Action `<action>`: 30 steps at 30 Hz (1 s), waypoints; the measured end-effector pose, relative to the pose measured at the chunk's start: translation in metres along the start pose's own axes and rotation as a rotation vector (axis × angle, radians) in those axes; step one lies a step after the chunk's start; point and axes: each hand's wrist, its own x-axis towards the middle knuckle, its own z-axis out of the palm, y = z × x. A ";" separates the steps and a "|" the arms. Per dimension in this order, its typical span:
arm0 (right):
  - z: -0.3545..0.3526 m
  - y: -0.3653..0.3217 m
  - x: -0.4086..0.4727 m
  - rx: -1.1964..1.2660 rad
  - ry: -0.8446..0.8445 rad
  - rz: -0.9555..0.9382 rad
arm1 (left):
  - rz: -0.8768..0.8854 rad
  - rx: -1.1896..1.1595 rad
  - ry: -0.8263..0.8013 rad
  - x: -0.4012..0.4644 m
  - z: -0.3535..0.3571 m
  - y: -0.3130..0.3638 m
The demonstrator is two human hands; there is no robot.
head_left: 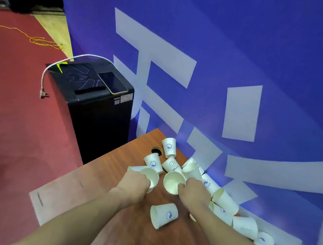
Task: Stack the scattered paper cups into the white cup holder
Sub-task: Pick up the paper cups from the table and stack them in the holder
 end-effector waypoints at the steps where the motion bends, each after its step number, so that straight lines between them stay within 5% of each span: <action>1: -0.006 0.004 -0.009 0.006 0.009 0.006 | -0.004 0.008 0.013 -0.005 -0.006 0.003; 15: -0.068 0.111 -0.117 0.164 0.108 0.211 | 0.253 0.083 0.259 -0.036 -0.056 0.107; 30: -0.067 0.321 -0.264 0.283 0.183 0.544 | 0.649 0.270 0.302 -0.079 -0.085 0.342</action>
